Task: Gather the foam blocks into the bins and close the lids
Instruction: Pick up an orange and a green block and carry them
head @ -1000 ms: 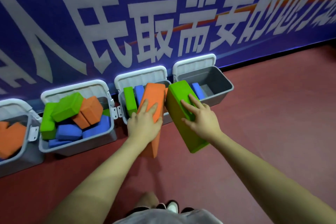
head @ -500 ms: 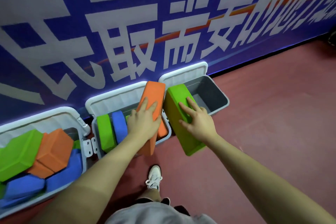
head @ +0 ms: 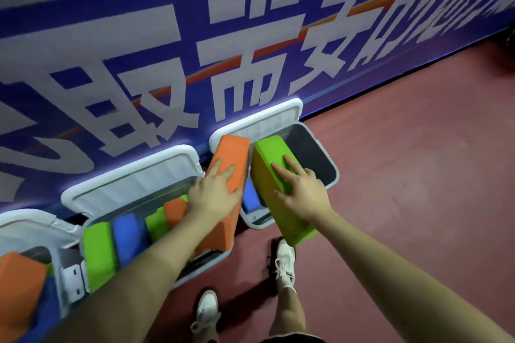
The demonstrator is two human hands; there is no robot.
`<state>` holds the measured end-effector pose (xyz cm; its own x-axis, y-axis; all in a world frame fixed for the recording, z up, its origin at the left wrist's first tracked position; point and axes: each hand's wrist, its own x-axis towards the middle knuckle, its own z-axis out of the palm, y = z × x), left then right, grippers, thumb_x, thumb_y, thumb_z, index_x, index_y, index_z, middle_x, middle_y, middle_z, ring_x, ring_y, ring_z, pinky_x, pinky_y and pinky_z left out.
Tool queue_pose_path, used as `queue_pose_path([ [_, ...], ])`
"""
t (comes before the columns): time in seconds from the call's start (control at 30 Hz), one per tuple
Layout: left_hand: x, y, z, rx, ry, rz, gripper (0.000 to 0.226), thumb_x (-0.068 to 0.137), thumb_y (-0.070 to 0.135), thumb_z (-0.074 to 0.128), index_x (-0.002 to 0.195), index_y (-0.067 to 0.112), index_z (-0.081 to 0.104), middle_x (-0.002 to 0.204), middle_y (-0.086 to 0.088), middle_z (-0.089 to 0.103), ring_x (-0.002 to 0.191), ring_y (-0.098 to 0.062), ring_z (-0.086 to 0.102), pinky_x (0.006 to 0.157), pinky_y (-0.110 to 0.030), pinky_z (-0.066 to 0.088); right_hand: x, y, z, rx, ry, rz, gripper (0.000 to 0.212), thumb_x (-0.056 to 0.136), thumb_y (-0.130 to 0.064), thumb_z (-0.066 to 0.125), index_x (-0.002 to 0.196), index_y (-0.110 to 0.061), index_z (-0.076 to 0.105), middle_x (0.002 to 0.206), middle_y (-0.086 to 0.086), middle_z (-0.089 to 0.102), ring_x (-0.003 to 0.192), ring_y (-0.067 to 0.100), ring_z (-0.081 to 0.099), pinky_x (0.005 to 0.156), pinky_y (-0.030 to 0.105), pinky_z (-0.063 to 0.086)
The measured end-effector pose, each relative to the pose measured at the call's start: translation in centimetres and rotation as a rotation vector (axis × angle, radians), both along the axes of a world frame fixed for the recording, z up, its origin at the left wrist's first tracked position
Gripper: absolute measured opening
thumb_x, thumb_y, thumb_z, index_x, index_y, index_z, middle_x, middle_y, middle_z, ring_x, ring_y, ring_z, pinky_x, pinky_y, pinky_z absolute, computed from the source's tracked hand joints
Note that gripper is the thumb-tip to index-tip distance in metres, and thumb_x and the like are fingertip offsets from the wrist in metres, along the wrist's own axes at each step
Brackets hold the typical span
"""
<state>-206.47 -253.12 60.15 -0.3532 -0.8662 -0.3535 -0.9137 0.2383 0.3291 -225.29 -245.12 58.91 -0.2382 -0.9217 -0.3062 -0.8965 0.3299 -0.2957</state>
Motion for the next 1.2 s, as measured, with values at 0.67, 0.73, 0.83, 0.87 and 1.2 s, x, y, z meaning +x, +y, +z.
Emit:
queue_pose_path([
  [0.67, -26.8, -9.7, -32.2, 0.319, 0.265, 0.420, 0.063, 0.090, 0.034, 0.060, 0.146, 0.015, 0.036, 0.156, -0.008, 0.023, 0.141, -0.025, 0.028, 0.111, -0.033, 0.026, -24.5, -12.4, -29.4, 0.153, -0.012, -0.080, 0.063, 0.091, -0.039, 0.054, 0.148, -0.038, 0.028, 0.159, -0.007, 0.016, 0.131, 0.038, 0.034, 0.101, 0.050, 0.040],
  [0.73, -28.1, -9.7, -33.6, 0.370, 0.180, 0.408, 0.065, 0.092, 0.039, 0.053, 0.149, 0.015, 0.029, 0.158, -0.011, 0.016, 0.143, -0.034, 0.021, 0.116, -0.046, 0.021, -25.7, -12.3, -30.5, 0.196, -0.043, -0.108, 0.063, 0.093, -0.034, 0.052, 0.150, -0.036, 0.025, 0.160, -0.006, 0.014, 0.138, 0.035, 0.028, 0.102, 0.050, 0.041],
  [0.83, -28.2, -8.8, -33.1, 0.330, -0.022, 0.263, 0.066, 0.093, 0.041, 0.049, 0.150, 0.018, 0.023, 0.159, -0.011, 0.010, 0.141, -0.036, 0.016, 0.113, -0.053, 0.017, -26.3, -11.6, -30.4, 0.248, -0.055, -0.142, 0.062, 0.094, -0.030, 0.052, 0.150, -0.034, 0.026, 0.160, -0.003, 0.015, 0.139, 0.031, 0.028, 0.102, 0.045, 0.041],
  [0.87, -27.8, -8.4, -32.5, 0.294, -0.034, 0.212, 0.065, 0.094, 0.039, 0.049, 0.149, 0.017, 0.023, 0.158, -0.012, 0.012, 0.140, -0.035, 0.018, 0.112, -0.050, 0.018, -26.2, -11.3, -30.0, 0.249, -0.054, -0.140, 0.061, 0.094, -0.030, 0.052, 0.150, -0.033, 0.027, 0.160, -0.002, 0.016, 0.139, 0.031, 0.029, 0.103, 0.043, 0.040],
  [1.2, -21.7, -6.9, -21.6, 0.129, 0.000, -0.024, 0.055, 0.098, 0.032, 0.045, 0.148, 0.016, 0.029, 0.156, -0.010, 0.023, 0.136, -0.033, 0.030, 0.109, -0.041, 0.022, -20.3, -8.4, -20.7, 0.111, -0.049, -0.117, 0.053, 0.096, -0.032, 0.049, 0.147, -0.033, 0.035, 0.156, 0.000, 0.029, 0.132, 0.032, 0.037, 0.097, 0.043, 0.042],
])
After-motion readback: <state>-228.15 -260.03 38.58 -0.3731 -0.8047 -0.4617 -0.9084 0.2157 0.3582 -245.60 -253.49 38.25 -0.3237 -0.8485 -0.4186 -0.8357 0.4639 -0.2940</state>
